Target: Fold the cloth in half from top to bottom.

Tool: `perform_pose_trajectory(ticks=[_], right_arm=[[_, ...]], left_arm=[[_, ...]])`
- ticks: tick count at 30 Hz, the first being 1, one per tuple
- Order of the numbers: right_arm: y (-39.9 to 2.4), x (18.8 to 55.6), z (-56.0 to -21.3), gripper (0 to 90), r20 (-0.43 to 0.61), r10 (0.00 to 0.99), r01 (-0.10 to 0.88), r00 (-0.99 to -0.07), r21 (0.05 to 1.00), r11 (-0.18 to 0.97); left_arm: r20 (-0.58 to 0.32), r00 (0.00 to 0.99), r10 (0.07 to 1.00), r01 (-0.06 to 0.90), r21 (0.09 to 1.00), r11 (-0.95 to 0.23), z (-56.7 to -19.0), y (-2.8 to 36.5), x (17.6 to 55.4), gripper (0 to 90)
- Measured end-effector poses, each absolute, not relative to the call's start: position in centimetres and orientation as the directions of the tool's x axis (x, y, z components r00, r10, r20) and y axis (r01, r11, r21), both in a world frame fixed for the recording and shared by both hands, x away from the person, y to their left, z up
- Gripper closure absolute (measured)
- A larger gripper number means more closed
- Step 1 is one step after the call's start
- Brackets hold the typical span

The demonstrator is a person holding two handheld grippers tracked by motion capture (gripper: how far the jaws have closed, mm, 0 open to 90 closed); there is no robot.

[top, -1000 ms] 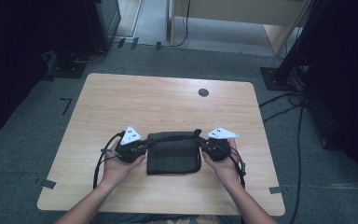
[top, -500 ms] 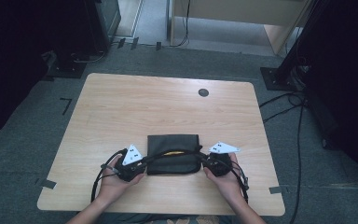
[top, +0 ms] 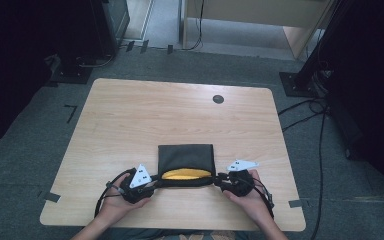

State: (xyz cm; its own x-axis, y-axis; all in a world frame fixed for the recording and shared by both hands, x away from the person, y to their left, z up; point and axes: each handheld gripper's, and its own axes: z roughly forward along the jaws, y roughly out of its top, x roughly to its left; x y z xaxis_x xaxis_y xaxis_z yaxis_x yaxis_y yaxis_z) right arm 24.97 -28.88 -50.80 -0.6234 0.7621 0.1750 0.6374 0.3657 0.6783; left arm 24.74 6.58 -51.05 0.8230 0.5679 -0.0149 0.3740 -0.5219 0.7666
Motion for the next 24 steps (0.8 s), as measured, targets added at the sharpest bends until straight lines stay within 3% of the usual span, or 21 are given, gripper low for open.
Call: perform_pose_trajectory(ticks=[8,14,20,22,24], right_arm=[[-31.0,24.8,-49.5,62.7,0.104,0.784,0.612,-0.612,0.691,0.386],[-30.6,25.0,-48.2,62.3,0.160,0.794,0.578,-0.587,0.769,0.273],[-27.1,25.2,-48.5,58.8,0.156,0.739,0.516,-0.655,0.807,0.287],[-26.1,25.4,-49.1,64.2,0.116,0.734,0.504,-0.669,0.796,0.334],[-25.6,25.4,-49.6,76.6,0.062,0.735,0.490,-0.675,0.783,0.384]], left_arm=[[-0.146,0.829,0.540,0.402,0.827,-0.394,-49.5,8.0,25.0,59.0],[-0.117,0.800,0.589,0.412,0.820,-0.396,-49.7,6.7,25.4,58.5],[-0.049,0.802,0.595,0.378,0.813,-0.442,-50.1,5.7,25.1,63.7],[-0.024,0.802,0.597,0.367,0.809,-0.460,-50.1,5.8,25.1,68.8],[-0.021,0.810,0.586,0.358,0.810,-0.465,-50.1,5.9,25.0,75.4]])
